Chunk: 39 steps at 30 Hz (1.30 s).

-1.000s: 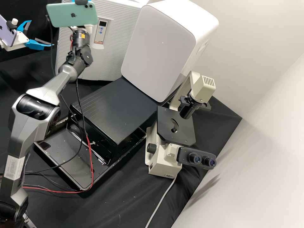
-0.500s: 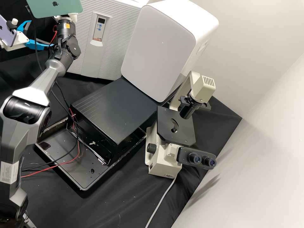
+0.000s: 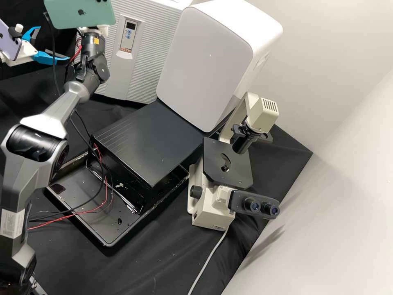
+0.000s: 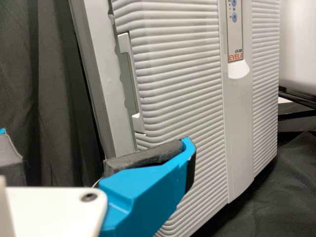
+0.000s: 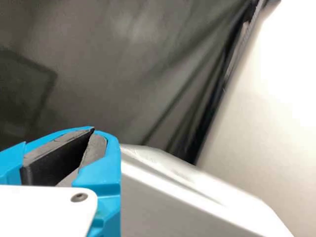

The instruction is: Close the incubator door

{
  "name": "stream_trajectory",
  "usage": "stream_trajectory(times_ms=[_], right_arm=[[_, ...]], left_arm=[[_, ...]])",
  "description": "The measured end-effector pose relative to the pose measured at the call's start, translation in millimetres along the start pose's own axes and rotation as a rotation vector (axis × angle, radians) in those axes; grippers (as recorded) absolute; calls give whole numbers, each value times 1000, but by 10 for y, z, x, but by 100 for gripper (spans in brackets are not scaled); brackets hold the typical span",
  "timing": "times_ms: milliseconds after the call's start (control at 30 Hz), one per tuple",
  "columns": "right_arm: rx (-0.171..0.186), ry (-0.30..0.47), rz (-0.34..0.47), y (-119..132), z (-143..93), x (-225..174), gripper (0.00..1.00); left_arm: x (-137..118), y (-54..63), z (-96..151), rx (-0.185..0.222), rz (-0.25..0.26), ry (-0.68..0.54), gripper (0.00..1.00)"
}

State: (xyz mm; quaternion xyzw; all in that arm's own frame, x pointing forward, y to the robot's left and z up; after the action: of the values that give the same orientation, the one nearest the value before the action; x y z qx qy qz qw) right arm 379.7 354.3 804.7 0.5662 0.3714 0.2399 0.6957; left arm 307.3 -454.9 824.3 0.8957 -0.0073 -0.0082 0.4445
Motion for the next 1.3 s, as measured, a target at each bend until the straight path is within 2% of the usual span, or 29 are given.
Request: stream_trajectory(times_ms=[133, 200, 367, 433, 500, 633, 767, 833, 1133, 1300], right_arm=[[-15, -33, 9, -6, 31, -166, 0], [-22, -19, 25, -1, 15, -253, 0], [-14, 0, 50, 4, -14, -410, 0], [-27, -3, 45, -30, -3, -462, 0], [-42, -10, 30, -89, 15, -512, 0], [-97, -6, -25, -208, 37, -561, 0], [-176, 36, -71, -244, 45, -542, 0], [-190, 41, -80, -250, 90, -504, 0], [-174, -89, -70, -170, 495, -348, 0], [-139, -156, -34, -54, 661, -326, 0]], left_arm=[[0, 0, 0, 0, 0, 0, 100], [0, 0, 0, 0, 0, 0, 100], [0, 0, 0, 0, 0, 0, 100], [0, 0, 0, 0, 0, 0, 100], [0, 0, 0, 0, 0, 0, 100], [0, 0, 0, 0, 0, 0, 100], [0, 0, 0, 0, 0, 0, 100], [0, 0, 0, 0, 0, 0, 100], [0, 0, 0, 0, 0, 0, 100], [0, 0, 0, 0, 0, 0, 100]])
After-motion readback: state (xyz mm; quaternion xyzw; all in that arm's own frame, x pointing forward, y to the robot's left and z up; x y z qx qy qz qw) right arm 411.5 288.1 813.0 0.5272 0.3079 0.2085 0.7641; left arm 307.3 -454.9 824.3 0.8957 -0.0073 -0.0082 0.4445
